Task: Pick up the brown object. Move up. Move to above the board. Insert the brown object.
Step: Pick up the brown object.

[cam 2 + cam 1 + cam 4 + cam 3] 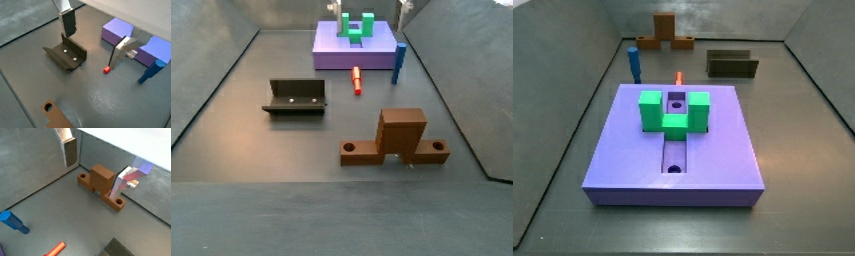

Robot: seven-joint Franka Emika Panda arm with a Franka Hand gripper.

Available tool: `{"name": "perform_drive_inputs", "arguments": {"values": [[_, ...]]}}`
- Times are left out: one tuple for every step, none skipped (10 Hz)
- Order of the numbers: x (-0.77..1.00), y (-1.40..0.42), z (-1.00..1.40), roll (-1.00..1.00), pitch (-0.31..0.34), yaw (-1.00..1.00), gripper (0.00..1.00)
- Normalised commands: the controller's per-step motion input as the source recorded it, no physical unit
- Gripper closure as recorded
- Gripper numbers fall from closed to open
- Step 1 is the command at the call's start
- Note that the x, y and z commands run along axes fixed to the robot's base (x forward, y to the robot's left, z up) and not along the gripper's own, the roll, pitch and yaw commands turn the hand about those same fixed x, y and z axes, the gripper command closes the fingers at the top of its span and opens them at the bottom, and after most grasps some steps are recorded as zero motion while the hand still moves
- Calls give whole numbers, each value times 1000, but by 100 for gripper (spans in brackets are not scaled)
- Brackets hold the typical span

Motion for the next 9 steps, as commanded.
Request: {"name": "perform_drive_inputs", "arguments": {"values": [[0,0,0,6,0,0,0],[0,23,0,0,0,0,0],[0,791,-194,40,0,-203,0],[-49,654,-266,41,0,-380,0],[-97,669,-286,26,0,-374,0],[-114,703,-300,0,0,-334,0],[-234,640,-380,113,-26,-331,0],[-286,663,-406,117,-44,-294,0],[-274,580,-431,161,-76,-326,0]]}}
